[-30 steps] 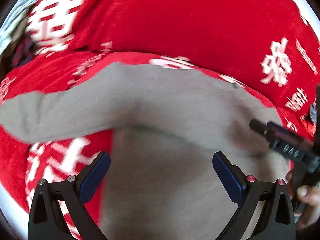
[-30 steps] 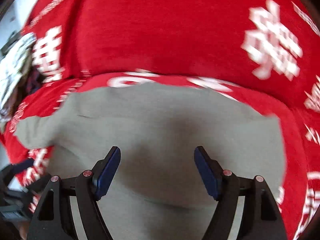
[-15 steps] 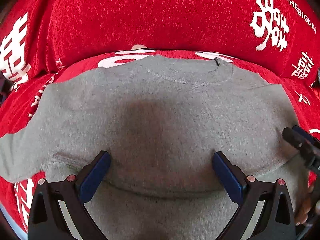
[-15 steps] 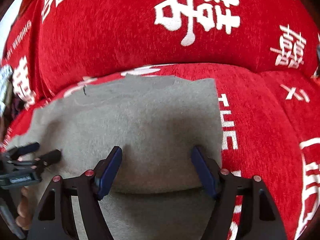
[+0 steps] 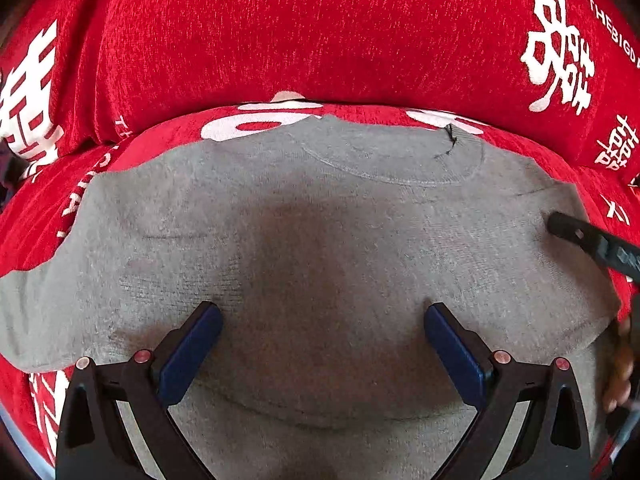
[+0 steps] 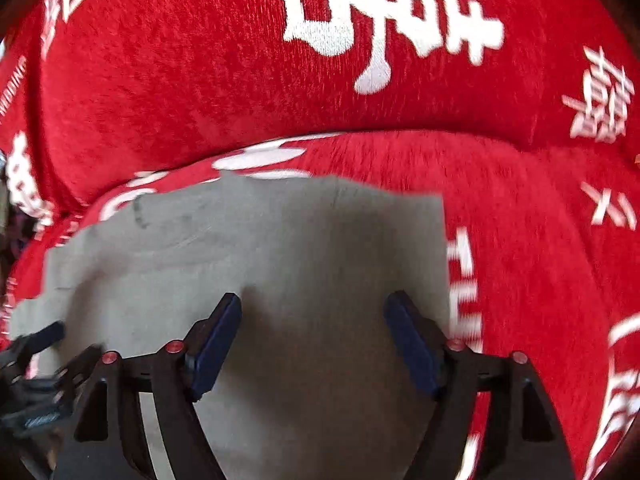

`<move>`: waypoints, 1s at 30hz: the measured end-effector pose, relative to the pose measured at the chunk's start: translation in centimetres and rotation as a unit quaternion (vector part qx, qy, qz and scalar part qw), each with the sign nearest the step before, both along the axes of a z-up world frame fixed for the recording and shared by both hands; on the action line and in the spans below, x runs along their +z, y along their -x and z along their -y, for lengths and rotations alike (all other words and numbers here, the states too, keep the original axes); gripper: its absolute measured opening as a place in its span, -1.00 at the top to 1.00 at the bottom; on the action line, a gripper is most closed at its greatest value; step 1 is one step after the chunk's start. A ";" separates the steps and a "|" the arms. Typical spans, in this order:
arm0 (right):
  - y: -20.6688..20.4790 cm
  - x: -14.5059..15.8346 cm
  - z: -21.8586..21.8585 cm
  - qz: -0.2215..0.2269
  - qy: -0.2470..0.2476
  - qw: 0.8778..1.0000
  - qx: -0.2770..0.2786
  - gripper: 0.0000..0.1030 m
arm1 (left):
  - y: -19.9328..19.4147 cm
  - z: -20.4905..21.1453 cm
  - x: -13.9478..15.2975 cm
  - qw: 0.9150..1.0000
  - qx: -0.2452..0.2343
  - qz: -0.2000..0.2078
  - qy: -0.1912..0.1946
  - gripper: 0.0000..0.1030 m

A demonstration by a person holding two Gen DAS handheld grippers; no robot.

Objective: Fold small clothes
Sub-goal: 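Grasp the other sleeve cuff with the left gripper and lift it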

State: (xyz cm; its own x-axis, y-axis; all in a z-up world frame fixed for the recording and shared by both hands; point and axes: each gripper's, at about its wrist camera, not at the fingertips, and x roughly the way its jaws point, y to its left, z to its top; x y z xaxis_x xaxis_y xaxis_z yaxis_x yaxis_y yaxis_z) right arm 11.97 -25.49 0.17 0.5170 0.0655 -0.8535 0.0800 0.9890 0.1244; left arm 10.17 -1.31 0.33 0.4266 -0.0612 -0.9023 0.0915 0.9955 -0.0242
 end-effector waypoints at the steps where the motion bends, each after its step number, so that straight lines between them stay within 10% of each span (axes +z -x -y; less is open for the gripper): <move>1: -0.6 -0.1 -0.2 -0.004 0.011 1.000 -0.001 -0.57 | 0.0 0.0 -0.1 1.000 -0.002 0.001 -0.001 -0.99; 30: 23.6 0.3 -5.7 0.060 0.093 0.993 0.046 -0.67 | 16.3 -3.2 1.0 0.999 -0.020 0.044 -0.004 -0.99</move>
State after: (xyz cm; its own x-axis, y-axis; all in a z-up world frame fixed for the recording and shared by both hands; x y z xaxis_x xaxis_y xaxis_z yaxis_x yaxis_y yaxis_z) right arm -11.67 -19.80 0.46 0.6147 -0.0361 -0.7879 -0.0157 0.9982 -0.0580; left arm -6.09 1.93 1.33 0.5020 -0.0725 -0.8618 0.1321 0.9912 -0.0065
